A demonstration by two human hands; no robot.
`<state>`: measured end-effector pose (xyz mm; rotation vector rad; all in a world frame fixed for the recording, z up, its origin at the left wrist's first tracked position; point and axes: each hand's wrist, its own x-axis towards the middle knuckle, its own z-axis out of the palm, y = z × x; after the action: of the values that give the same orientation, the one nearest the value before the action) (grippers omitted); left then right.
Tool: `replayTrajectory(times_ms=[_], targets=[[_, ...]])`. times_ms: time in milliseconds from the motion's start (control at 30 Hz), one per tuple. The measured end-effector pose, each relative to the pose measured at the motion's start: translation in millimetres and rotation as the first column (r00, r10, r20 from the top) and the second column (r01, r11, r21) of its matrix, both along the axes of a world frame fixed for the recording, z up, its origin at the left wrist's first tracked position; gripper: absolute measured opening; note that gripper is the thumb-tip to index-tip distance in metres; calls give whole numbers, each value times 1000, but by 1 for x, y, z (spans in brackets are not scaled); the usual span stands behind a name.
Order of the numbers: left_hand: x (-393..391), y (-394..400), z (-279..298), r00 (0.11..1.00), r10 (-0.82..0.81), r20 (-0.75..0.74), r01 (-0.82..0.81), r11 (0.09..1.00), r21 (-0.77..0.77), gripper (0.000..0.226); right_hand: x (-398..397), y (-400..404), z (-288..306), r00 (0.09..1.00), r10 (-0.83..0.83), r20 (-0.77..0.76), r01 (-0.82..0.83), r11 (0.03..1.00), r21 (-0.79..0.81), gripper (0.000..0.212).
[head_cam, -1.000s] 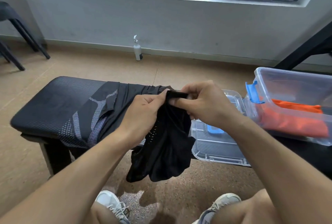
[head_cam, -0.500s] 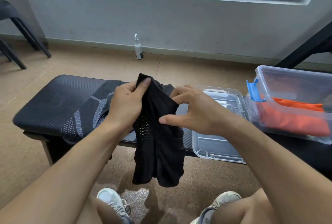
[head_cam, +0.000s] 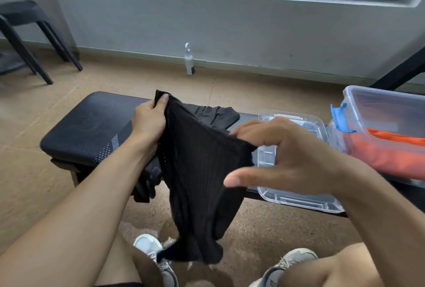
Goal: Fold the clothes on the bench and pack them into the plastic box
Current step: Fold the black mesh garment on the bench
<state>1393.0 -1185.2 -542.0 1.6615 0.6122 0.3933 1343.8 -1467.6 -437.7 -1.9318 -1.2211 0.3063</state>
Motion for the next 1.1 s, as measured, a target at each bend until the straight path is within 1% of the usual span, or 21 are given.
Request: replayTrajectory(times_ms=[33,100,133,167,233,300,367,400,433,500,533,600,633,667,733,767,833,933,1000,1067,1100], targets=[[0,2,-1,1000,-1,-5,1,1000,-1,42,3,-3,-1,991,-92,93,91,996,12,29],[-1,3,-1,1000,-4,-1,4,1000,6,42,11,-10,-2,908,-293,298,282,956,83,33],[0,3,0,1000,-6,-2,6,1000,15,41,17,-15,-4,862,-361,356,344,932,112,34],[0,2,1,1000,-3,0,3,1000,21,39,24,-20,-7,836,-408,367,395,912,114,38],[0,4,1,1000,-16,25,16,1000,-17,34,38,-31,-11,823,-501,267,500,862,77,47],[-1,7,2,997,-59,52,62,996,-71,32,49,-41,-17,813,-581,38,581,814,32,50],[-2,10,2,992,-102,75,111,987,-118,30,57,-45,-25,761,-598,-252,622,782,25,38],[-3,10,2,989,-119,88,130,983,-130,28,61,-46,-29,727,-585,-361,636,771,31,33],[-4,10,2,987,-132,97,144,981,-132,26,66,-48,-34,698,-584,-415,651,759,26,34],[-8,7,6,983,-153,98,165,978,-128,27,72,-51,-39,653,-604,-457,661,749,-45,39],[-11,7,8,981,-166,97,178,975,-135,29,74,-53,-40,645,-602,-472,634,765,-110,40],[-19,5,13,971,-218,97,231,960,-157,34,76,-60,-42,654,-587,-478,524,807,-274,54],[-24,3,16,963,-253,98,266,950,-164,33,77,-63,-41,678,-584,-446,457,810,-367,57],[-28,1,20,951,-291,102,304,938,-168,31,78,-65,-40,695,-576,-429,390,804,-448,52],[-34,-3,29,929,-356,101,368,918,-148,24,77,-66,-31,704,-523,-480,256,818,-515,27],[-35,-4,36,920,-381,96,390,912,-124,21,77,-66,-24,702,-501,-507,228,832,-506,16],[-33,-1,53,899,-430,85,436,898,-65,18,79,-66,-4,730,-473,-494,257,859,-443,6],[-18,9,86,868,-491,72,488,871,64,17,89,-65,30,749,-522,-408,421,851,-314,8],[-1,17,111,867,-494,62,484,865,129,18,101,-62,47,704,-579,-412,548,811,-203,14],[18,20,136,860,-511,15,501,849,166,20,112,-55,64,631,-576,-519,635,768,-81,16],[26,20,149,848,-530,-4,523,834,179,21,117,-53,73,616,-556,-558,656,754,-27,17]])
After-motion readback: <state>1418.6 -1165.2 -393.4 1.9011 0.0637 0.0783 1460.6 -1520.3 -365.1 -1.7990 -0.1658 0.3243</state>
